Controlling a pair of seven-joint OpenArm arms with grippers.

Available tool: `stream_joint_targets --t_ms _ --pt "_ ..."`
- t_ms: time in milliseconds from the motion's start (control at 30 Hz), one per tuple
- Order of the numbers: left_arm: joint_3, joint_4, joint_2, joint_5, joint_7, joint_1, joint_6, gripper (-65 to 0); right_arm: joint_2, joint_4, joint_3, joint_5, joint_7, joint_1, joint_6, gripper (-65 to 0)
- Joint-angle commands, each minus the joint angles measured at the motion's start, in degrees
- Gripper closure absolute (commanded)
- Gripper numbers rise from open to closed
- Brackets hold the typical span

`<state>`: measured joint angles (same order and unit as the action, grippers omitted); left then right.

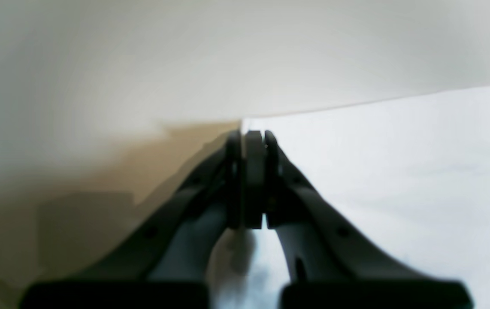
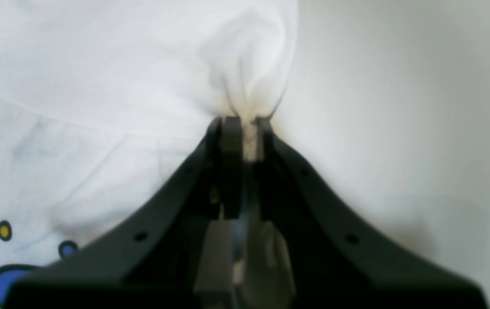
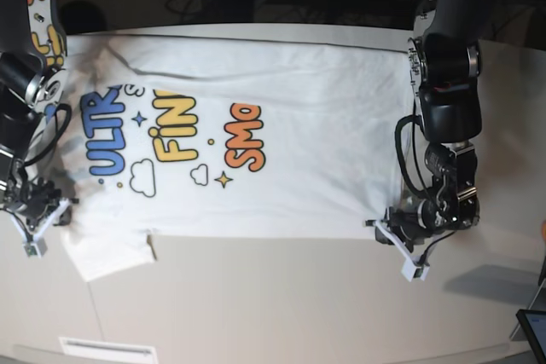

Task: Fold the T-shirt properly
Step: 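Fold the hem up over toward the folded shoulder edge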

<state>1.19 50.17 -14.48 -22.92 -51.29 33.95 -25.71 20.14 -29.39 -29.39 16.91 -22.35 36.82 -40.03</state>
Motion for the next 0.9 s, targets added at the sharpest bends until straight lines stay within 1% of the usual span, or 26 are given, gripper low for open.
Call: stream_joint_targets --t_ms 0,33,200,367,500,567,633,733,867 --pt "-0.09 1.92 -0.6 -0.6 0.61 2.05 -0.26 0.0 1.0 -1.07 -0.11 -0.51 1.73 1.91 0.03 -0.3" --pt "-0.09 2.62 -0.6 -0.6 0.43 2.05 -0.35 0.0 1.0 -1.07 -0.11 -0.86 2.17 2.0 0.03 -0.3" --pt "-0.09 5.52 -0.77 -0.6 0.34 1.08 -0.35 0.0 2.06 -2.31 0.07 -6.84 2.44 1.82 0.03 -0.3" --pt "0.52 7.01 -0.86 -0.6 0.25 -0.06 -0.35 0.0 2.32 -6.79 0.33 -7.19 2.0 0.59 0.03 -0.3" --pt "0.0 11.06 -0.95 -0.6 -1.86 -2.09 -0.44 0.0 2.58 -8.9 0.24 -7.19 -1.26 -0.11 0.03 -0.3" --pt "0.0 15.01 -0.95 -0.6 -2.12 -3.58 -0.44 0.0 2.67 -10.48 0.24 -7.19 -1.61 -0.82 0.03 -0.3" --pt "0.0 17.74 -0.95 -0.51 -4.49 -4.72 -0.44 0.0 2.67 -12.15 0.33 -7.19 -1.96 -2.14 0.03 -0.3" --pt "-0.09 21.43 -0.95 -0.51 -7.22 -5.78 -0.44 0.0 2.67 -16.02 0.33 -7.19 -5.04 -3.72 0.03 -0.3" --pt "-0.09 26.53 -0.95 -0.42 -9.5 -7.63 -0.44 0.0 2.58 -20.94 0.33 -7.19 -8.29 -5.92 0.03 -0.3"
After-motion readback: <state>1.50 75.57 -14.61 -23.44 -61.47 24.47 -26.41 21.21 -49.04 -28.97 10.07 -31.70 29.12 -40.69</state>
